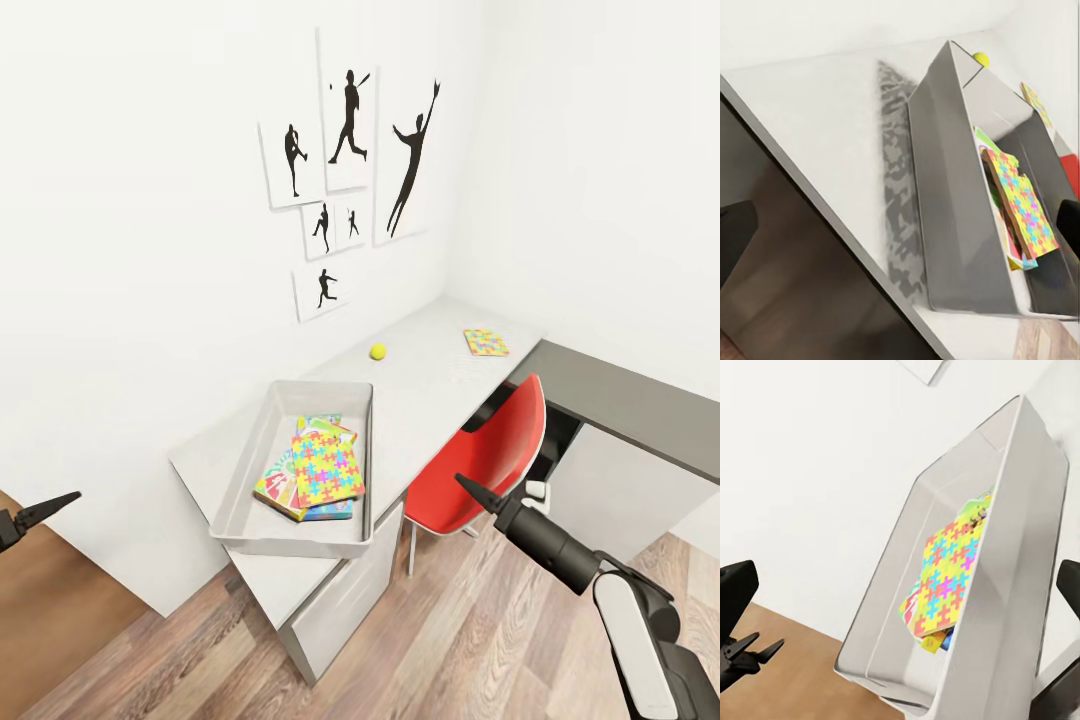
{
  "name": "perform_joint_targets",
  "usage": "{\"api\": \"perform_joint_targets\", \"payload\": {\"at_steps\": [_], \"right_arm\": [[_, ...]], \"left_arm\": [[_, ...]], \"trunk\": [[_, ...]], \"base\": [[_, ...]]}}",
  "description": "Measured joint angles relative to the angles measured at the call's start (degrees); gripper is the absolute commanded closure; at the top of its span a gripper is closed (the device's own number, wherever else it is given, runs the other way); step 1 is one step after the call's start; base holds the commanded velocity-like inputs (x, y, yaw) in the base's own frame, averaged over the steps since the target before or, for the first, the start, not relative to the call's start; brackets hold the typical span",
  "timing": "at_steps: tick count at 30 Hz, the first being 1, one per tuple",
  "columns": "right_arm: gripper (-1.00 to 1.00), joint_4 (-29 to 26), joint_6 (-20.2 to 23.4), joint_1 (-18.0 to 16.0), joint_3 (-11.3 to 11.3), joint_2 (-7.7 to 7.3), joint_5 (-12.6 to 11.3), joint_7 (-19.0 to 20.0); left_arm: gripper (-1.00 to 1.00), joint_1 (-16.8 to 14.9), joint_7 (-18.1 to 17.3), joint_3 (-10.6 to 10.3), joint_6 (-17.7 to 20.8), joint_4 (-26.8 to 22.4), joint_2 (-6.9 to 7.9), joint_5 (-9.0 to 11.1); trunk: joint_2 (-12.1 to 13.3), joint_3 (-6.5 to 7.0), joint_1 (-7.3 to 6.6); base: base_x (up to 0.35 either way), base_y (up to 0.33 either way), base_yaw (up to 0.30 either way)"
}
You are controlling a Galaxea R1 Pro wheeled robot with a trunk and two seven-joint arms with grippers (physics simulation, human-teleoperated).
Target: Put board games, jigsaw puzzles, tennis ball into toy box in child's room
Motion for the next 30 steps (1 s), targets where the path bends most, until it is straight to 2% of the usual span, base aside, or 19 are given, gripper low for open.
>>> {"api": "perform_joint_targets", "payload": {"at_steps": [13,24,30], "right_arm": [[-1.0,0.15,-0.04,0.06,-0.07,-0.09,-0.11,0.0],[-1.0,0.12,-0.28,0.1,-0.1,-0.09,0.11,0.05],[-1.0,0.09,-2.73,0.17,-0.41,-0.09,0.54,0.3]], "left_arm": [[-1.0,0.02,-0.44,0.18,-0.08,0.02,0.01,0.07],[-1.0,0.02,-0.62,0.2,-0.04,0.02,0.01,0.17],[-1.0,0.02,-3.06,0.13,-0.07,0.02,0.0,0.12]], "trunk": [[0.0,0.04,0.0],[0.0,0.87,0.0],[0.0,1.43,0.0]], "base": [[0.0,0.0,0.0],[0.0,0.0,0.0],[0.0,0.0,0.0]]}}
